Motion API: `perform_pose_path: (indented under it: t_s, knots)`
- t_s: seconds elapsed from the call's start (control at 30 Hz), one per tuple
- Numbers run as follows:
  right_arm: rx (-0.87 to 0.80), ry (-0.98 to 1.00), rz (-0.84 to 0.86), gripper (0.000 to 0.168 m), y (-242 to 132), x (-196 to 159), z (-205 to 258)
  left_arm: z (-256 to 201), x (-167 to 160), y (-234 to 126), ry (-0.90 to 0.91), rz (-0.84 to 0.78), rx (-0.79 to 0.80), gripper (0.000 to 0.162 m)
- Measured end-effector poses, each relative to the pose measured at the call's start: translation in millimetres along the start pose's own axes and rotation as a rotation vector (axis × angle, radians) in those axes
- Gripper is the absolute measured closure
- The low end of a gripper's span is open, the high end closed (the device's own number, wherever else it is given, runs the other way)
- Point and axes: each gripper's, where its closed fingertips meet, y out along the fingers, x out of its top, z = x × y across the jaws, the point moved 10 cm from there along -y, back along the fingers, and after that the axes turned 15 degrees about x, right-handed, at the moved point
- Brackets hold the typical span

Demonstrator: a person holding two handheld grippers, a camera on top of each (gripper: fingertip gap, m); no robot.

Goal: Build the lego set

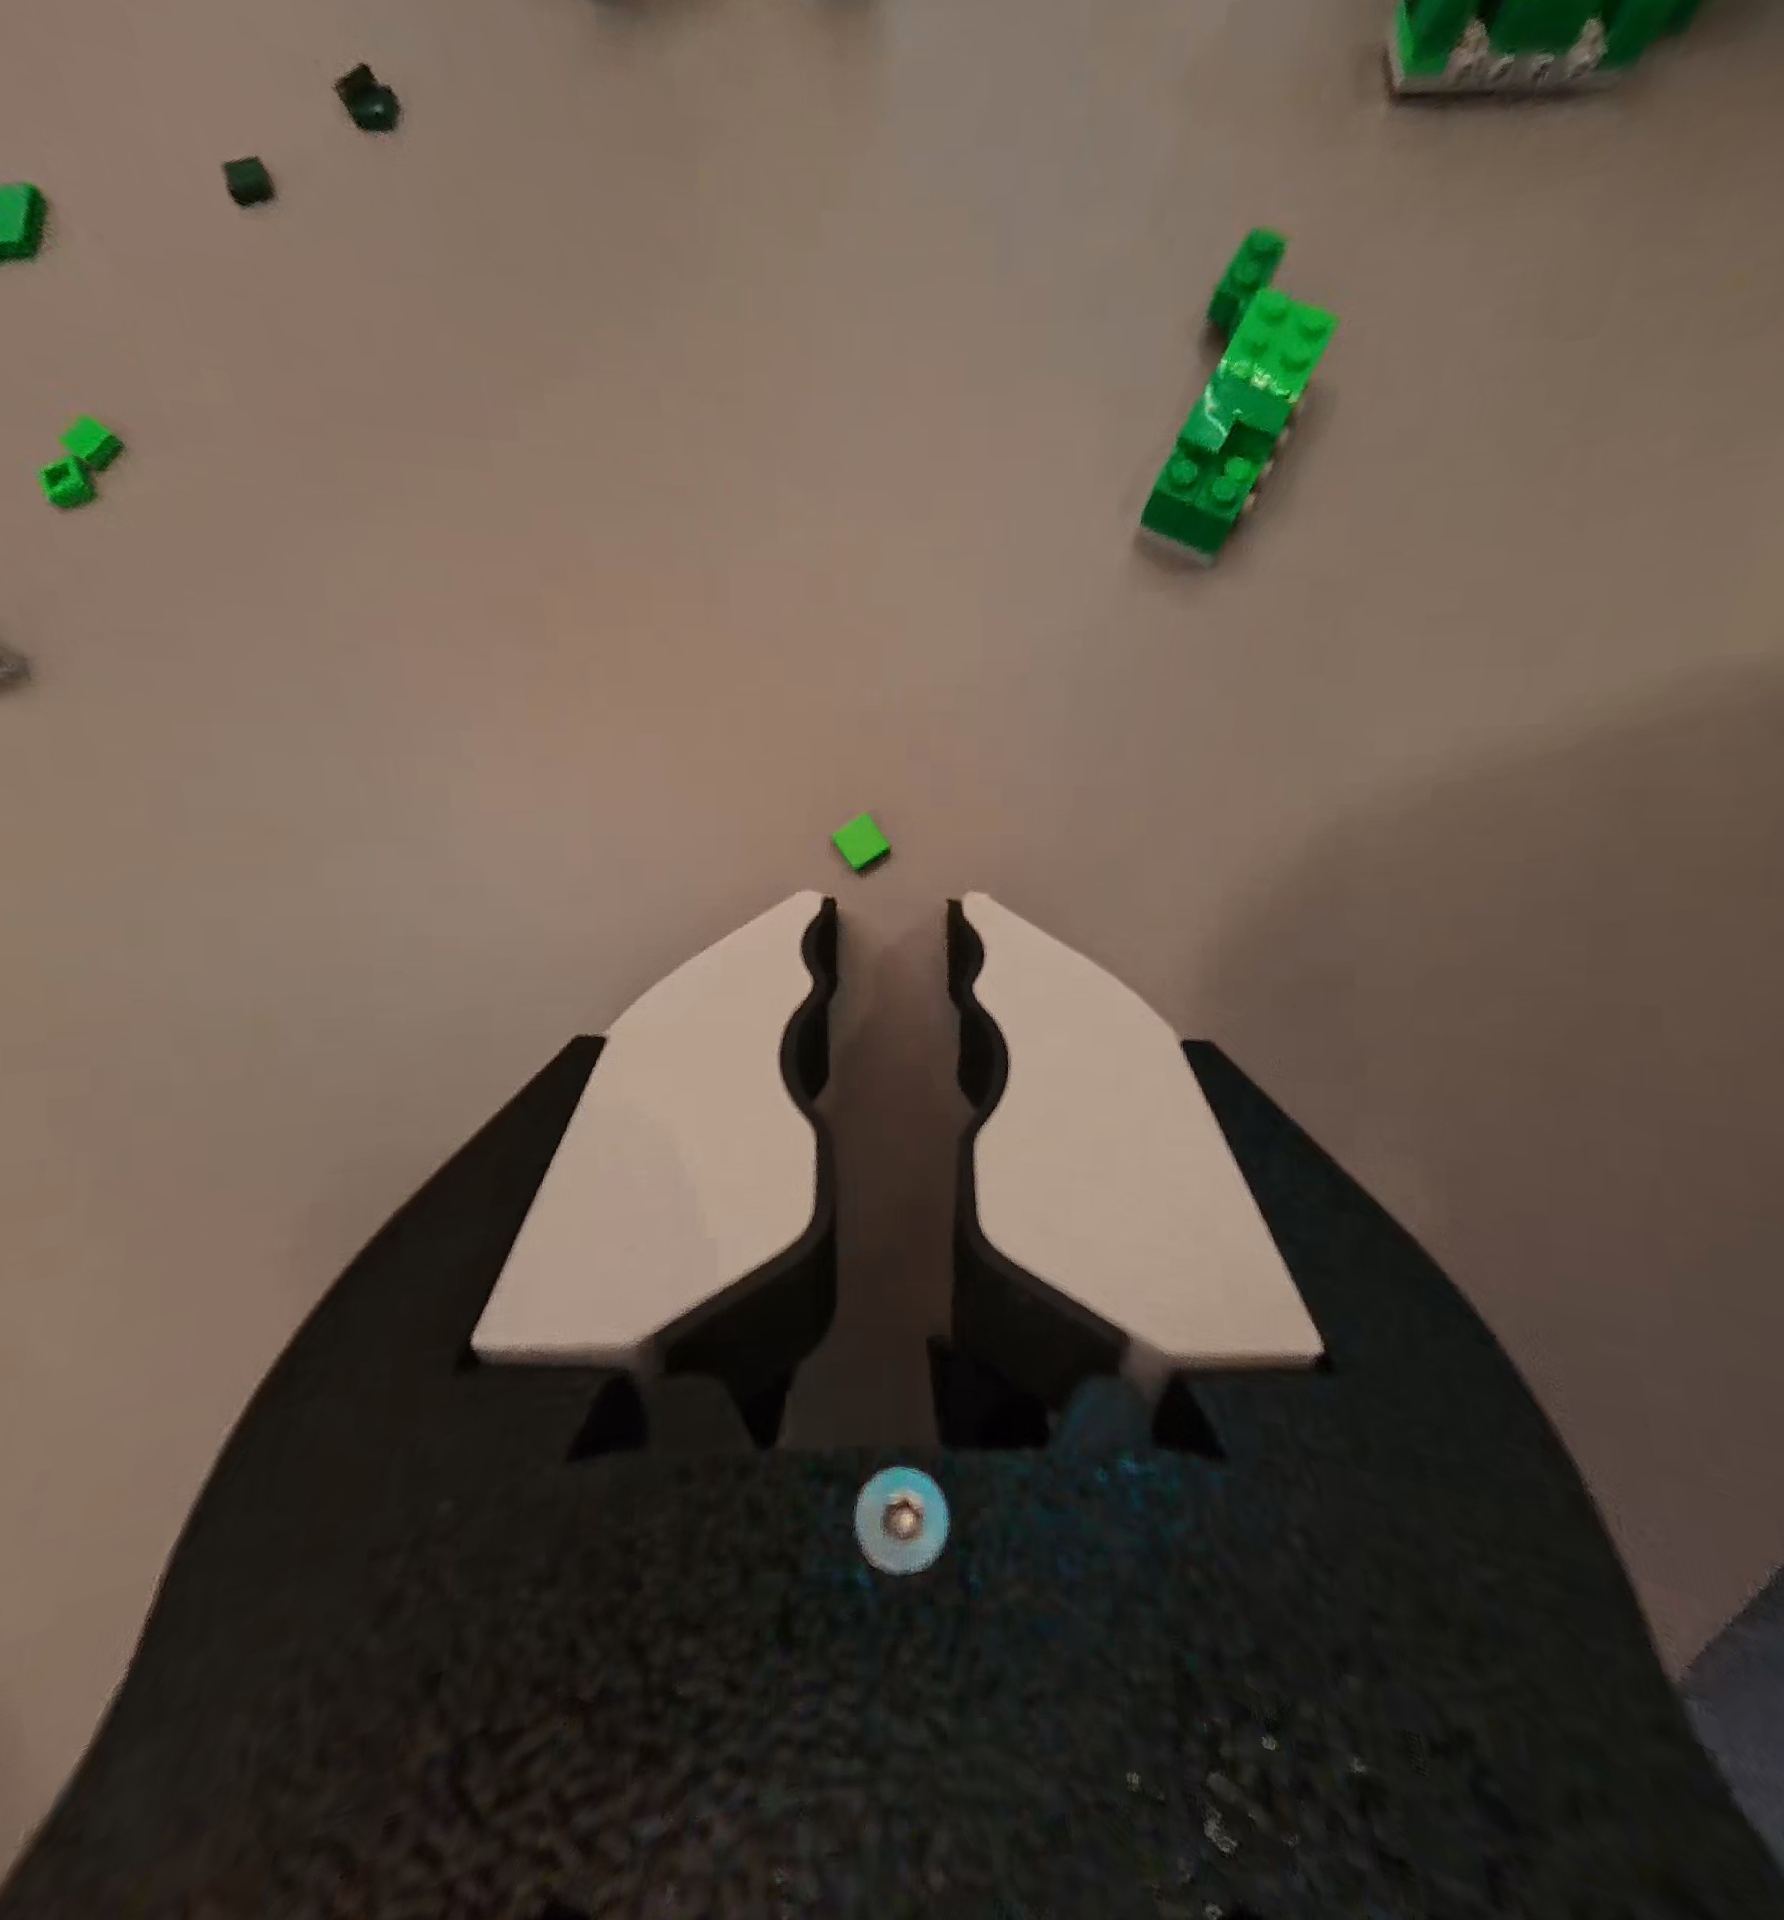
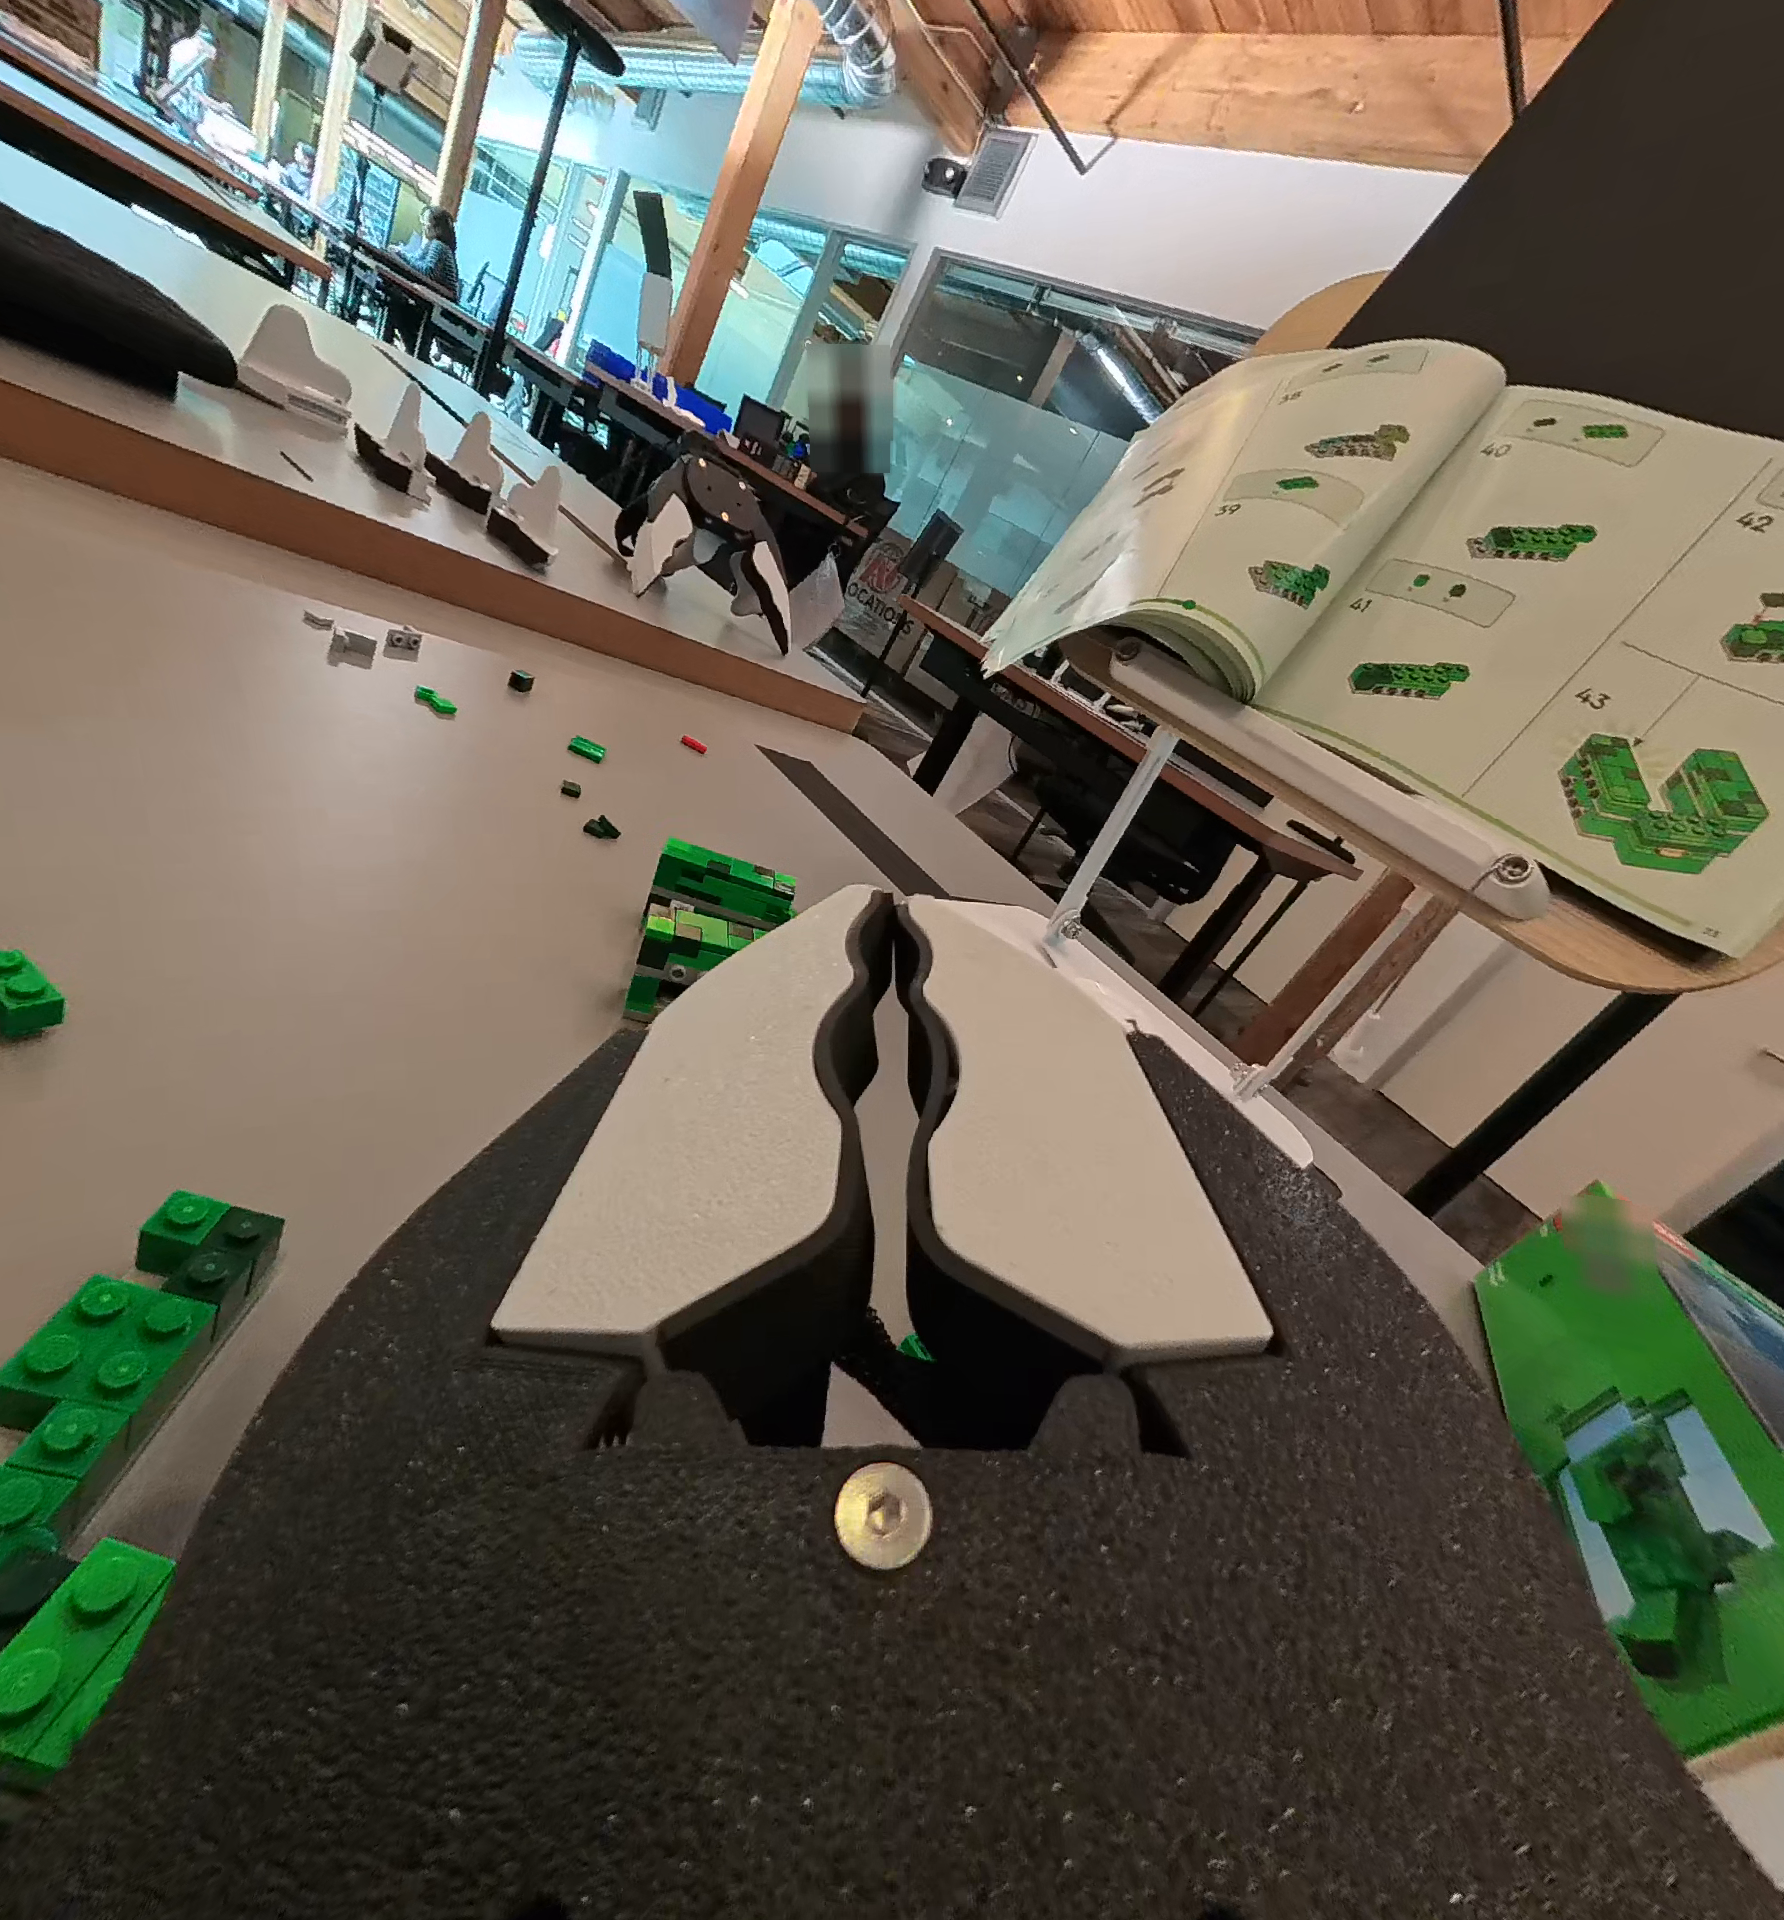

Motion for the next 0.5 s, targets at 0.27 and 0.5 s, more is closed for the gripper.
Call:
perform_pose_path:
  t_s: [0.27,0.5]
  knots:
    - [-0.007,0.012,-0.002,0.168,-0.5,-0.6,-1.4,10.6,10.6,8.3,0.211,-0.011,-0.057,0.143]
    - [-0.008,0.016,-0.004,0.168,-0.5,-0.7,-1.8,14.7,13.3,12.0,0.222,0.003,-0.109,0.149]
